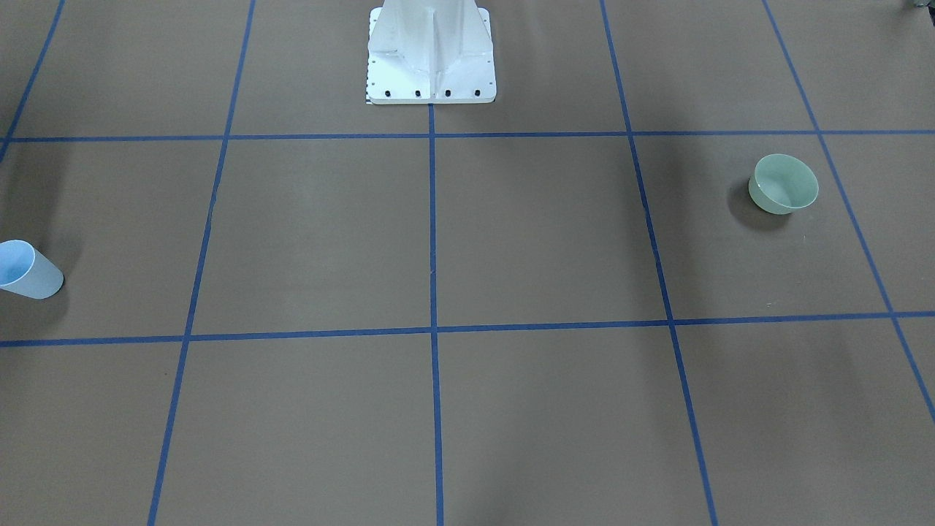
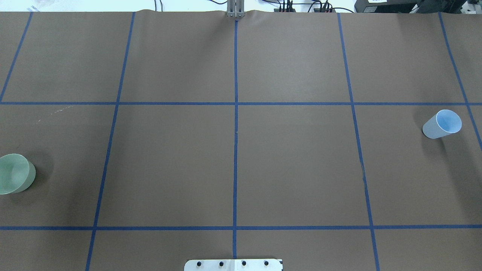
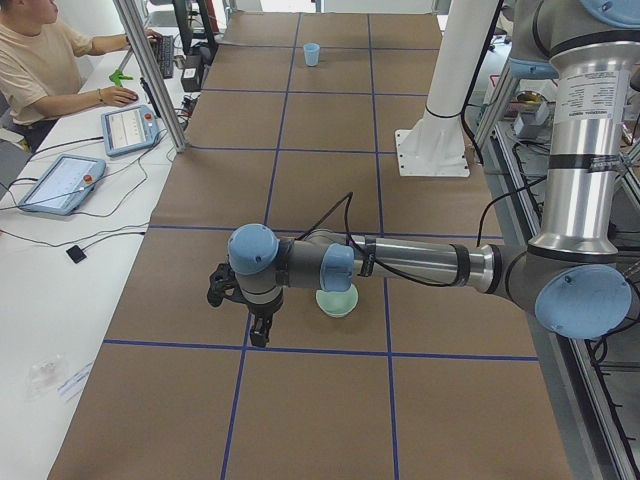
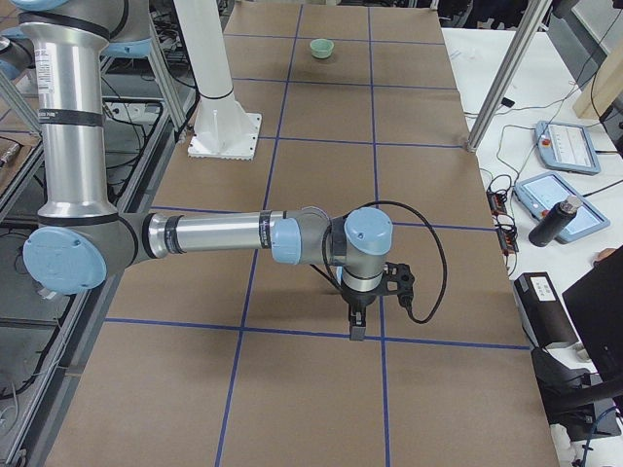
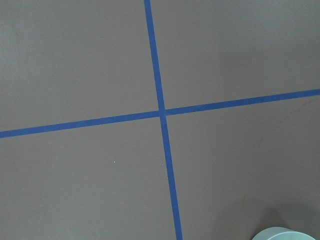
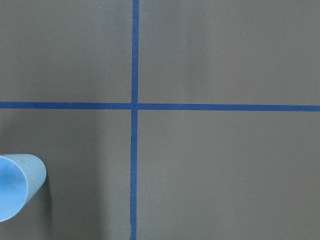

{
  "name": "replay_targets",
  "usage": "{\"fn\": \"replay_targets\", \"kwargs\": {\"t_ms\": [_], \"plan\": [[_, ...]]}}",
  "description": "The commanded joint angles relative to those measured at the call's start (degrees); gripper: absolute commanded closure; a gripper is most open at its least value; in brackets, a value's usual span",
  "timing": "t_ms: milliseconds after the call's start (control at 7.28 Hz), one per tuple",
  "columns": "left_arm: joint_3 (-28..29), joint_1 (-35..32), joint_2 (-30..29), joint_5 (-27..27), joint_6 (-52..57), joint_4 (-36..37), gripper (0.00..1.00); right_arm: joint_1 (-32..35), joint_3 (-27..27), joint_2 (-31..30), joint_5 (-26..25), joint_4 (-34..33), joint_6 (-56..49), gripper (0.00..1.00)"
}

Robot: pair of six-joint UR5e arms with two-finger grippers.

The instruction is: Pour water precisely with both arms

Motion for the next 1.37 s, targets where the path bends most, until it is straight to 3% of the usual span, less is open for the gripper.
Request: {"fn": "replay_targets", "kwargs": {"t_ms": [0, 275, 687, 961, 1236], "plan": [[-0.27, 0.0, 0.0, 0.0, -0.27, -0.04, 0.0, -0.09, 0.78, 0.03, 0.08, 0.09, -0.24, 0.0], [-0.27, 0.09, 0.0, 0.0, -0.18, -0.04, 0.0, -0.09, 1.4, 0.64, 0.08, 0.18, 0.11, 0.0], [-1.06, 0.09, -0.7, -0.17, -0.62, -4.06, 0.0, -0.18, 0.79, 1.18, 1.3, 11.67, 0.72, 0.0], [-0.02, 0.09, -1.4, 0.0, -0.71, -12.82, 0.0, -0.18, 0.27, -0.74, 4.12, 18.68, 0.45, 0.0], [-0.53, 0.18, -2.11, -0.44, -0.71, -14.19, 0.0, -0.62, 0.35, -0.93, 5.27, 20.92, 1.25, 0.0]]}}
